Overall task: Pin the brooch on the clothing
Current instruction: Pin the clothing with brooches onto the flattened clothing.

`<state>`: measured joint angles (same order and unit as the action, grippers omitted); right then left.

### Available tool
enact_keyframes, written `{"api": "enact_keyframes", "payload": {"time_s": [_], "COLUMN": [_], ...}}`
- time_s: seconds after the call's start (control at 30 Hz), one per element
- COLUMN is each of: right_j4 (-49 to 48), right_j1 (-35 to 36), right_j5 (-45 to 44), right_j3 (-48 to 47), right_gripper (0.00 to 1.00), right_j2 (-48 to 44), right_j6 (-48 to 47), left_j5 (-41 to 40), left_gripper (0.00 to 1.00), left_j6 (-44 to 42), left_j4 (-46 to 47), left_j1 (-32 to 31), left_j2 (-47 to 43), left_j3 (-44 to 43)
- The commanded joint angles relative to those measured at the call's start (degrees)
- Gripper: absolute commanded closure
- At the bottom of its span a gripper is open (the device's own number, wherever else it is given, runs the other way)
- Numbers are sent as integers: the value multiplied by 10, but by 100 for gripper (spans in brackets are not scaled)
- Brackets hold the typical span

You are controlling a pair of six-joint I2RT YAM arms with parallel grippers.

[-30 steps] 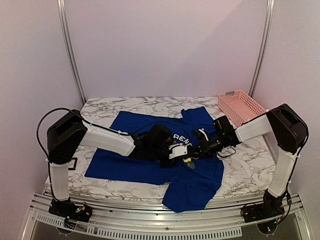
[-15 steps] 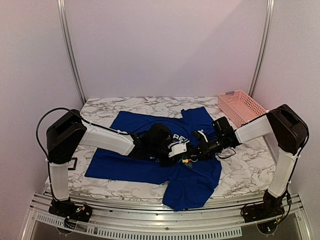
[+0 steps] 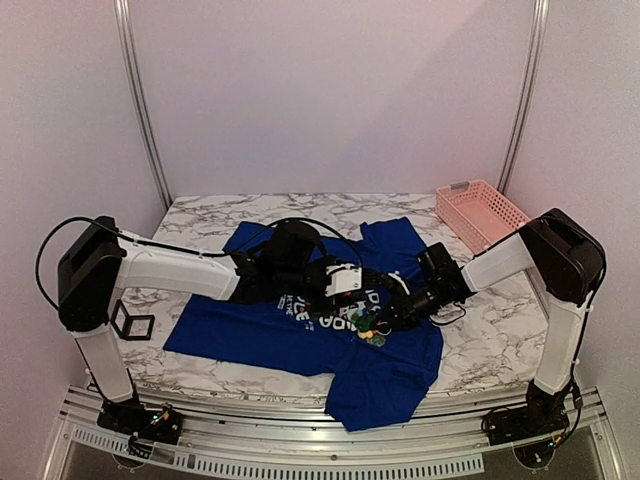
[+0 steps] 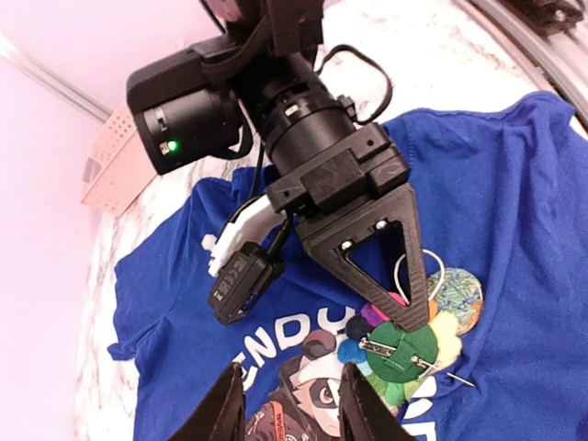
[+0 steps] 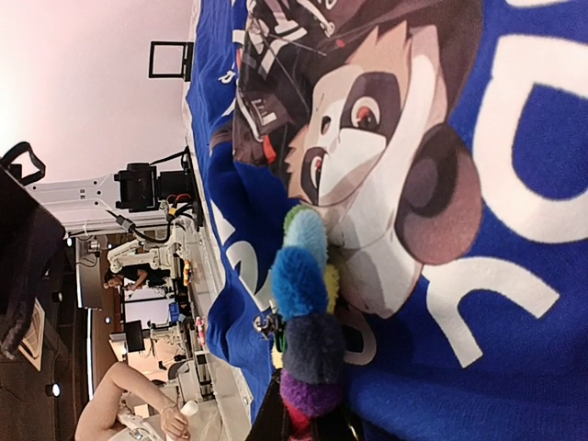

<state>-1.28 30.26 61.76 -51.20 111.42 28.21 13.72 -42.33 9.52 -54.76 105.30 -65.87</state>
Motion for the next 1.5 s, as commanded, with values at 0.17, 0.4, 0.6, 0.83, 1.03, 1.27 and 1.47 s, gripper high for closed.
{"api": "enact_keyframes", "payload": {"time_s": [0.17,0.4,0.6,0.83,1.03,1.27,1.47], "right_j4": [-2,-8,-9,-9,-10,-10,-12], "right_j1": [2,2,1,-11,-14,-14,-14], "right_j5": [7,6,9,5,3,2,8], "right_j3": [1,1,-15,-13,-13,-12,-11], "right_gripper": [100,100,100,100,100,100,100], "right_j2": [23,21,42,43,43,44,43], "right_j6": [3,3,7,5,5,5,5], "left_j5": [128,127,125,82,100,98,109], "left_gripper": [83,79,87,92,91,90,81], "left_j6": [-262,-341,-345,-317,-390,-428,-385], "left_j4": [-121,-105,-116,-154,-271,-334,-303], "left_j1": [18,13,4,3,3,-2,-2], "left_j2": [5,51,78,96,74,87,83], "left_j3": [42,28,32,19,24,7,-20]}}
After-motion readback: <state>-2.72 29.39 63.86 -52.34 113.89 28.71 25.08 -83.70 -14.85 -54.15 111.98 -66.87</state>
